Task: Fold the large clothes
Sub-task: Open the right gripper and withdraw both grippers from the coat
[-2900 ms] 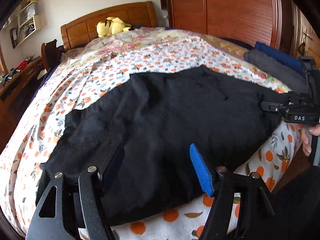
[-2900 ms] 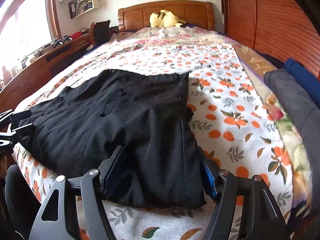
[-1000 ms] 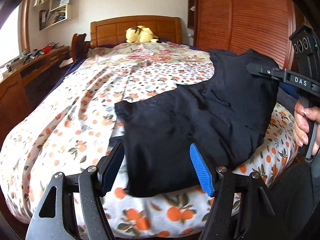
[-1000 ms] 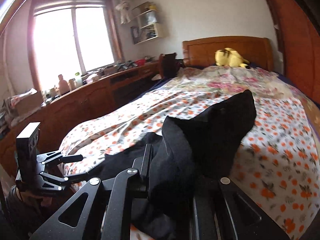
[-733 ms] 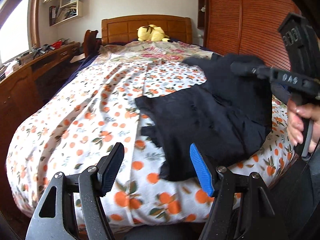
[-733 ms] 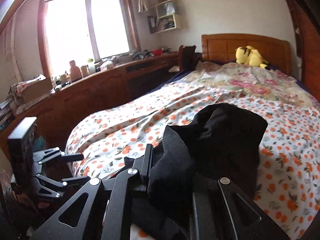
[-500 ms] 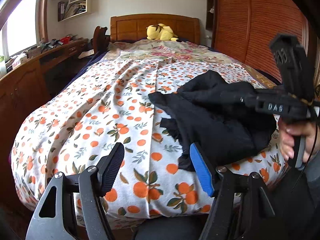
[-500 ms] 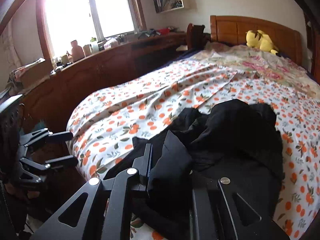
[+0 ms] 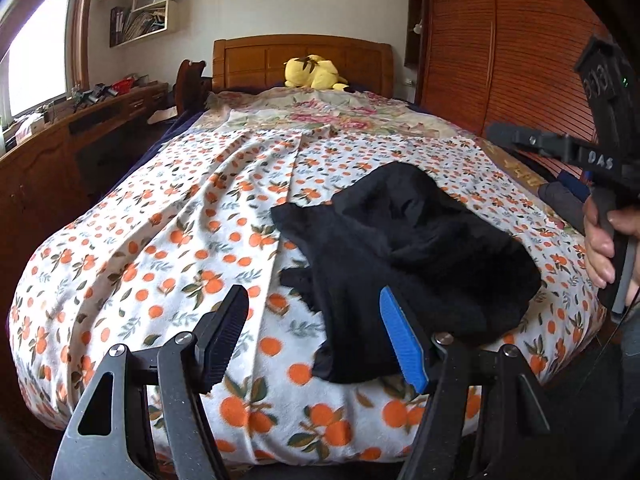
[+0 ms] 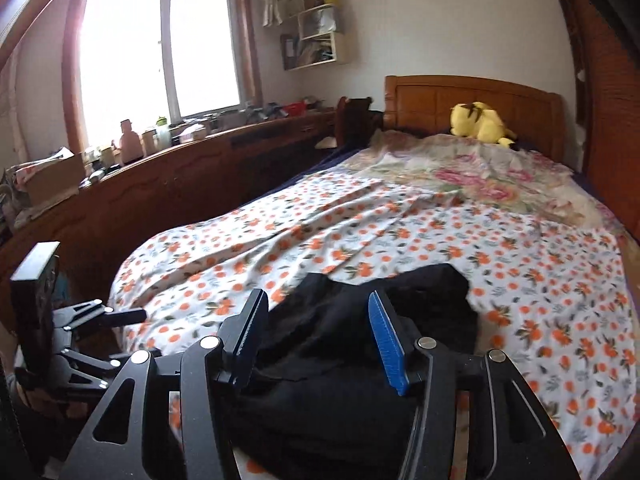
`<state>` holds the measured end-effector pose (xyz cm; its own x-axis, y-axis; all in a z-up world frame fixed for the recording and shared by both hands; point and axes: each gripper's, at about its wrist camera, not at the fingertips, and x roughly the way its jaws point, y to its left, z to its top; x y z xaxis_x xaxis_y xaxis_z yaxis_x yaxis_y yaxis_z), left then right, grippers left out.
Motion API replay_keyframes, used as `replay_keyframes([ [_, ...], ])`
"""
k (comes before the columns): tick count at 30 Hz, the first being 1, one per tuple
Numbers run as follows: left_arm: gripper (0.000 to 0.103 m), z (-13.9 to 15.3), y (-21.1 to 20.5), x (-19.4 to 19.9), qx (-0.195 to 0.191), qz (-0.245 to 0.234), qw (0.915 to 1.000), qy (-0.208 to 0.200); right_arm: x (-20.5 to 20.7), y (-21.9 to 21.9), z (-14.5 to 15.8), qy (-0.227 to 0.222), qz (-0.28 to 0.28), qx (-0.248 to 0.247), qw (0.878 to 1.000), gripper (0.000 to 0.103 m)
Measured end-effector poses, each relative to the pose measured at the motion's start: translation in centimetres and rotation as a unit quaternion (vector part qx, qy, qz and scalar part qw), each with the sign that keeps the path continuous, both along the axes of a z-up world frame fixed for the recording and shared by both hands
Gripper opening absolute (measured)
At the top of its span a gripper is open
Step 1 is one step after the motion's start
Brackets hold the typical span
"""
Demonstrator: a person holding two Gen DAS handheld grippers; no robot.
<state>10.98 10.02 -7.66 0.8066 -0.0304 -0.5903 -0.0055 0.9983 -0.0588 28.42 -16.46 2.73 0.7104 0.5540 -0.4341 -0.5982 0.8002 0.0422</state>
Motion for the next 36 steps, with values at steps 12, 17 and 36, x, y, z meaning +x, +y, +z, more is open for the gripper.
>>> replay_keyframes([
  [12,0.069,0.8,-6.3,3.5,-0.014,-0.051,0.9986,0.006,7.0,-3.7,-6.6,0.081,-0.057,-0.068,0.993,0.054],
  [17,0.062,0.0,-7.3,4.2,-0.01,-0.054,0.9983,0.021,5.5,-3.5,-5.5,0.082,-0.056,-0.065,0.993,0.054],
  [36,0.038,-2.7,-7.3,4.4,-0.036,-0.061,0.9951,0.069,4.4,-4.0,-7.5,0.08,-0.049,-0.056,0.994,0.054],
])
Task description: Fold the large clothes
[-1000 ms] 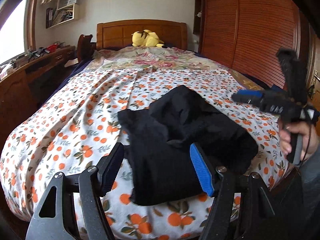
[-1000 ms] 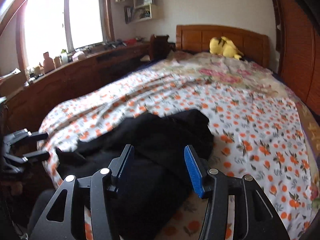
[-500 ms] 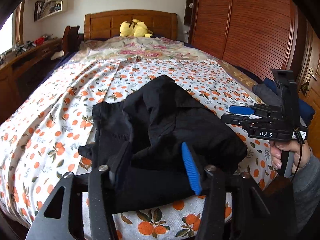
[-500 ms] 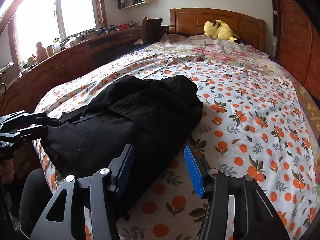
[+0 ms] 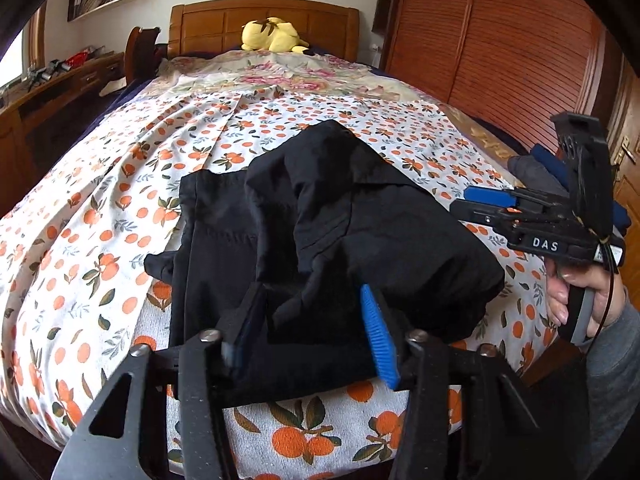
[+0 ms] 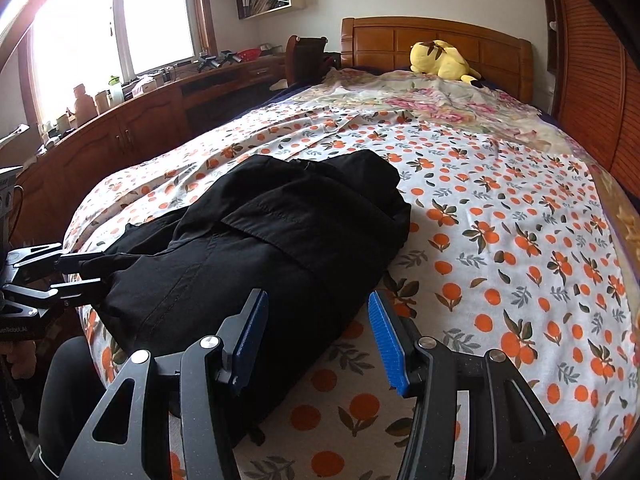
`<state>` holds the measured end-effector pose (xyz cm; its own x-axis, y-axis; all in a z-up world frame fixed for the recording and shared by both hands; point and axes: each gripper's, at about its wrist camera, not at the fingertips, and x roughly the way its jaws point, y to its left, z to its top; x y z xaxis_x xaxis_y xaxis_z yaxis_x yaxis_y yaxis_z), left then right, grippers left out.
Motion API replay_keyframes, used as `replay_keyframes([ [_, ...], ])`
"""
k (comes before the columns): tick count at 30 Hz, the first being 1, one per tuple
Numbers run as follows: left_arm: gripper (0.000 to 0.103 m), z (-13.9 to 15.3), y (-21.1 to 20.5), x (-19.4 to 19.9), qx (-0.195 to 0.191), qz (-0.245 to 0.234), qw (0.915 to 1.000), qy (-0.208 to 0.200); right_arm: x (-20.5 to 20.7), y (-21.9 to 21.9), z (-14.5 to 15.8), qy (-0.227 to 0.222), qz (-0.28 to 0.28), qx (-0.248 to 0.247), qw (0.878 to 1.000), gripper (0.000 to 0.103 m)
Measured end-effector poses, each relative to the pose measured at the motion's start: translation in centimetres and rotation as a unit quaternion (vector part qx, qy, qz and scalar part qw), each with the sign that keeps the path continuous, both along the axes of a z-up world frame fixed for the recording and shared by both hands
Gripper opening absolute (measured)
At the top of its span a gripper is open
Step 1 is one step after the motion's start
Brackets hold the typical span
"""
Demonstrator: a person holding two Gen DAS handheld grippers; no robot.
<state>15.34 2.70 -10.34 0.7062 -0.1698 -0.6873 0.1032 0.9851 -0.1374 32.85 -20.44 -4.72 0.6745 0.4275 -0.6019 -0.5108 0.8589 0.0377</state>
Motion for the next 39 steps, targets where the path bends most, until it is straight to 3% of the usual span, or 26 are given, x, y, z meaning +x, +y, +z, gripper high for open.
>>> replay_keyframes([
  [1,0.02,0.0,-0.1,0.1,0.003,-0.002,1.0,0.001,0.0,0.0,0.0,0.0,-0.001,0.0,1.0,0.054],
  [2,0.011,0.0,-0.1,0.1,0.007,-0.004,1.0,0.003,0.0,0.0,0.0,0.0,-0.001,0.001,1.0,0.054],
  [4,0.008,0.3,-0.5,0.0,0.016,-0.009,0.9998,-0.002,-0.1,0.0,0.0,-0.001,-0.002,0.001,1.0,0.054],
  [13,0.007,4.6,1.8,-2.2,0.043,0.031,0.9956,-0.078,-1.6,0.8,1.8,-0.031,0.02,0.036,0.999,0.054],
  [16,0.007,4.0,3.4,-2.9,0.063,0.056,0.9938,-0.072,-2.5,1.9,2.0,-0.033,0.045,0.055,0.997,0.054],
  [21,0.007,0.7,5.8,-4.5,0.058,0.075,0.9948,-0.037,-3.9,4.3,1.8,-0.032,0.092,0.056,0.994,0.047],
  [27,0.007,-1.6,6.2,-4.7,0.051,0.08,0.9953,-0.018,-4.6,6.7,0.5,-0.016,0.125,0.023,0.992,0.046],
  [33,0.007,-2.8,6.2,-4.1,0.046,0.073,0.9963,-0.002,-3.0,9.7,-4.5,0.028,0.126,-0.073,0.989,0.046],
  [39,0.007,-2.8,6.0,-4.2,0.051,0.075,0.9958,-0.004,-2.6,10.4,-4.6,0.026,0.123,-0.08,0.989,0.046],
])
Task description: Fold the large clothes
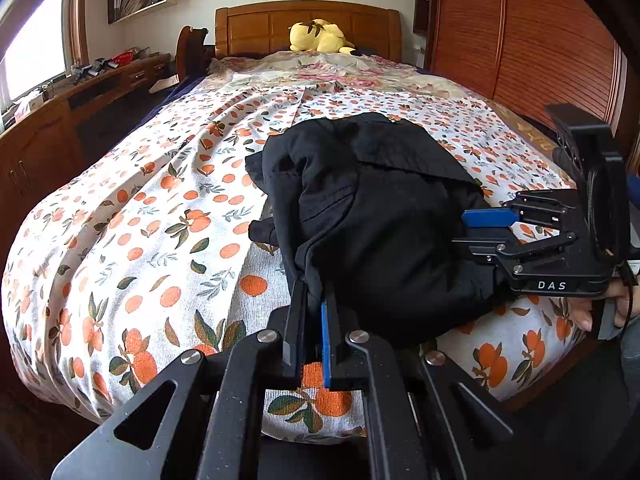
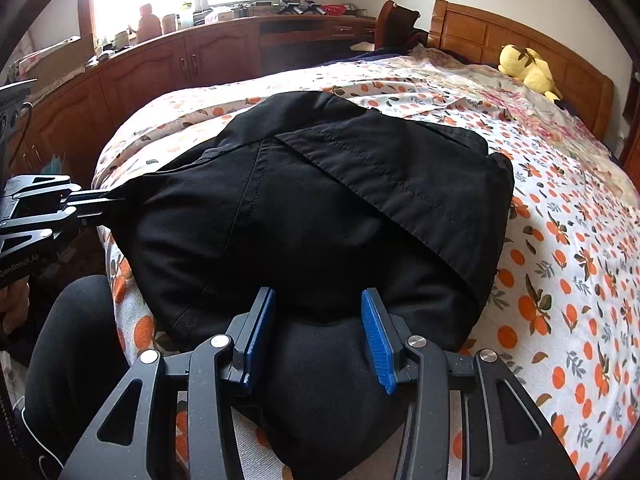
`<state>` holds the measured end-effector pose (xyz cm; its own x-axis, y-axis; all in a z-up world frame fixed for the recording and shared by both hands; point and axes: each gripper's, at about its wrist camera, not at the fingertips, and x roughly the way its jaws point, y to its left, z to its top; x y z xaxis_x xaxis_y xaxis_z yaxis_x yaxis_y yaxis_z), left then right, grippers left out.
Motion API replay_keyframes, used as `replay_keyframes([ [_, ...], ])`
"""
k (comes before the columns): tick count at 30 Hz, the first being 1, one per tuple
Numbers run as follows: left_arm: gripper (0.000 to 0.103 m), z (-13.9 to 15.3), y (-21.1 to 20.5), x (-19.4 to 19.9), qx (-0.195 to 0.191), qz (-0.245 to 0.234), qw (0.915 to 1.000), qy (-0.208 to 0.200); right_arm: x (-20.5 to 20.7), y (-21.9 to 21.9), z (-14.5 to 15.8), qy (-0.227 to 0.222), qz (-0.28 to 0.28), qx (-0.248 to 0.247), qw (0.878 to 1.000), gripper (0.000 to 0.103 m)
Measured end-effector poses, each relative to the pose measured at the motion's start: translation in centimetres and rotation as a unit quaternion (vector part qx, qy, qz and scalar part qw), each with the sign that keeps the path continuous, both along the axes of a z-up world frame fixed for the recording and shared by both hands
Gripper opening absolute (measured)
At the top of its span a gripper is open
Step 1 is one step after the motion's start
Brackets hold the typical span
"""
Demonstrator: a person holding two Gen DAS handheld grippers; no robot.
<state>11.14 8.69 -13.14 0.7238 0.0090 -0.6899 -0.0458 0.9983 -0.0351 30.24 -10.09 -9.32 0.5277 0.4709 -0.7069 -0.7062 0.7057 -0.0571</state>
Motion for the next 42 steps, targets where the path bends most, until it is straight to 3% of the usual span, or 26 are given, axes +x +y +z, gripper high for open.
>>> replay_keyframes([
  [6,0.007,0.8,-0.1,-0.3,0.001,-0.001,1.0,-0.002,0.0,-0.9,1.1,0.007,0.012,0.025,1.0,0.046],
  [8,0.014,1.1,0.0,-0.5,0.004,0.001,1.0,-0.003,0.1,-1.7,1.8,0.007,0.011,0.038,0.999,0.046],
  [10,0.037,1.4,0.2,-0.9,0.002,-0.002,1.0,-0.008,0.5,-2.9,2.5,0.0,-0.001,0.046,0.999,0.046],
  [12,0.048,1.8,0.6,-1.5,-0.009,-0.006,0.9998,-0.017,1.2,-3.8,3.0,-0.003,-0.01,0.057,0.998,0.046],
  [15,0.076,1.9,1.0,-2.1,-0.015,-0.007,0.9995,-0.026,2.4,-4.7,3.4,-0.013,-0.027,0.056,0.998,0.046],
  [16,0.078,1.9,1.1,-2.2,-0.015,-0.008,0.9995,-0.028,2.9,-4.8,3.5,-0.017,-0.032,0.053,0.998,0.046],
  [20,0.078,1.4,1.4,-2.4,-0.01,-0.005,0.9996,-0.025,5.1,-4.8,3.7,-0.028,-0.054,0.046,0.997,0.048],
  [24,0.078,0.6,1.6,-2.2,-0.008,-0.009,0.9997,-0.019,7.7,-4.1,3.7,-0.035,-0.08,0.039,0.995,0.061],
  [30,0.078,-0.7,2.2,-1.5,-0.017,-0.007,0.9998,-0.001,12.8,-3.7,2.1,-0.012,-0.11,0.038,0.993,0.079],
  [42,0.078,-2.0,1.9,-0.3,-0.011,0.0,0.9997,0.023,19.1,-2.1,0.4,0.038,-0.104,0.061,0.992,0.084],
])
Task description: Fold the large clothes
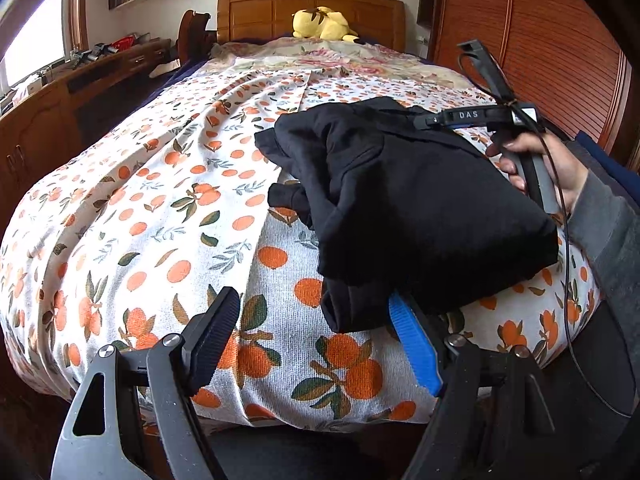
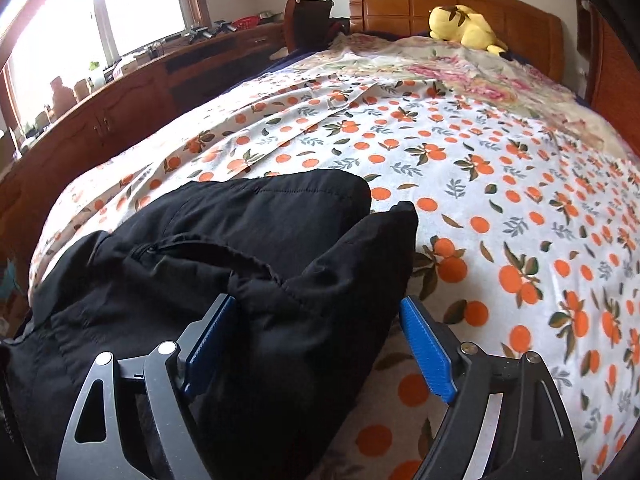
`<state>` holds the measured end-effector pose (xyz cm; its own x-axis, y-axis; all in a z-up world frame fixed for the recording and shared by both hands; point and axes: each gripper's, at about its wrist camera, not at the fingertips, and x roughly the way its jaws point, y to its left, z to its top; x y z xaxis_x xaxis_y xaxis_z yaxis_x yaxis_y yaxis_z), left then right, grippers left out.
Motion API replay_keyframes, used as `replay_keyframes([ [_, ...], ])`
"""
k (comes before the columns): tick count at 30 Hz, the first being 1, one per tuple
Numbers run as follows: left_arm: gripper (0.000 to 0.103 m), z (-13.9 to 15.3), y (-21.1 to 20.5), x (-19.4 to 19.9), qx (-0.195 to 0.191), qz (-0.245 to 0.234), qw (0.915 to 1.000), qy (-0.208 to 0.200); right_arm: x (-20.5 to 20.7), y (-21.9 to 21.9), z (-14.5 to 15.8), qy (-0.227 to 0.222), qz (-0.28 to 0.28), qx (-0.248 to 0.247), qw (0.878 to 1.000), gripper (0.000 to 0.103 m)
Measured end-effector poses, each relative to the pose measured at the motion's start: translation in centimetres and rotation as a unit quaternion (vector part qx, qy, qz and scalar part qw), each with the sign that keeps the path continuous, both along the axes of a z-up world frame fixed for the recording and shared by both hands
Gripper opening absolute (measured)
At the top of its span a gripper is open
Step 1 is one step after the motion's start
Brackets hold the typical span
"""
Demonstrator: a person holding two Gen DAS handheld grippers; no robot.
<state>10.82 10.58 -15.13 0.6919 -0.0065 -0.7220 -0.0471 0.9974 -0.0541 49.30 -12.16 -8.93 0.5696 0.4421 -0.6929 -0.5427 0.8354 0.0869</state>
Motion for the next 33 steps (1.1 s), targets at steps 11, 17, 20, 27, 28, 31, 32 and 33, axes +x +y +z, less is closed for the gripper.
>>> replay_keyframes([
  [11,0.078,0.1,-0.9,0.3,0.002,0.0,1.0,0.004,1.8,-1.0,-1.9,0.048,0.007,0.047,0.998,0.085],
  [17,0.078,0.4,-1.4,0.4,0.01,0.004,0.9999,0.005,3.0,-1.3,-2.6,0.076,0.008,0.063,0.995,0.081],
  [20,0.078,0.4,-1.5,0.3,0.012,0.006,0.9999,0.01,2.9,-1.4,-2.4,0.075,0.017,0.072,0.994,0.065],
  [27,0.078,0.2,-1.9,-0.1,0.006,0.005,0.9999,0.007,0.8,-1.3,-1.2,0.023,0.011,0.058,0.998,0.032],
  [28,0.071,0.2,-1.9,-0.2,0.003,0.005,1.0,0.006,0.4,-1.4,-1.0,0.016,0.01,0.056,0.998,0.031],
  [31,0.051,0.0,-1.8,-0.2,-0.009,-0.001,0.9999,0.01,-0.8,-1.8,-0.5,0.001,0.005,0.054,0.999,0.028],
  [32,0.049,-0.1,-1.8,-0.2,-0.012,-0.001,0.9999,0.011,-1.1,-2.0,-0.3,-0.002,0.004,0.054,0.999,0.027],
  [33,0.047,-0.2,-1.8,-0.1,-0.014,0.0,0.9998,0.012,-1.4,-2.2,-0.2,-0.004,0.003,0.053,0.999,0.027],
])
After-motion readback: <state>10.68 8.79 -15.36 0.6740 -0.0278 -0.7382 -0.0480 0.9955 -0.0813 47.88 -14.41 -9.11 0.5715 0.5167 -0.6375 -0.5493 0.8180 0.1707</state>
